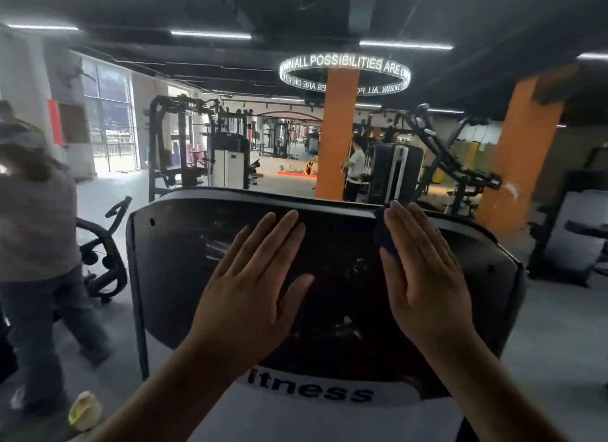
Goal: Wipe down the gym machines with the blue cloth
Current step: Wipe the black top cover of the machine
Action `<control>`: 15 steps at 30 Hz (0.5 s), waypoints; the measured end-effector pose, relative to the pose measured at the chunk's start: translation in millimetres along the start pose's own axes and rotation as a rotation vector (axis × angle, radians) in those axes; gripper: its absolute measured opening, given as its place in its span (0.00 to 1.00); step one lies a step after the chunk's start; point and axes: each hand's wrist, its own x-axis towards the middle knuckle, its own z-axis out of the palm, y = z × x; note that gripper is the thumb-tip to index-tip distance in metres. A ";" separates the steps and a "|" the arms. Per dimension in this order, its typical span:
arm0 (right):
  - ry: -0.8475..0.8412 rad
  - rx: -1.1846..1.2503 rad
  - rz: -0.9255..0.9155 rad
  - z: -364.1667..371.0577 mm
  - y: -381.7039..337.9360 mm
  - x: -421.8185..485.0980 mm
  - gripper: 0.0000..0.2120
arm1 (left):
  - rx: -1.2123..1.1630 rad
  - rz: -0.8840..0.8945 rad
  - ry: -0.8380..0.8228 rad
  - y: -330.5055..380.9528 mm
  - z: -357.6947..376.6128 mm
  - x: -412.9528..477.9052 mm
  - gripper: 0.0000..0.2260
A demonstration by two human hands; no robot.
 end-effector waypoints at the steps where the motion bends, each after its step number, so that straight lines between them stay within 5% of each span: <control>1: 0.018 -0.014 0.063 0.6 -2.6 0.1 0.26 | -0.007 0.014 -0.002 -2.5 0.5 -1.4 0.30; 3: 0.055 -0.037 0.112 9.3 -22.2 3.2 0.26 | -0.027 0.019 0.005 -6.5 2.6 -3.6 0.30; 10: -0.059 -0.027 -0.146 21.1 -60.8 18.7 0.26 | -0.069 0.020 0.032 -17.7 5.5 -5.7 0.31; 15: -0.009 -0.017 0.084 -4.0 -4.2 5.4 0.26 | -0.066 -0.020 0.008 -14.6 4.9 -9.0 0.31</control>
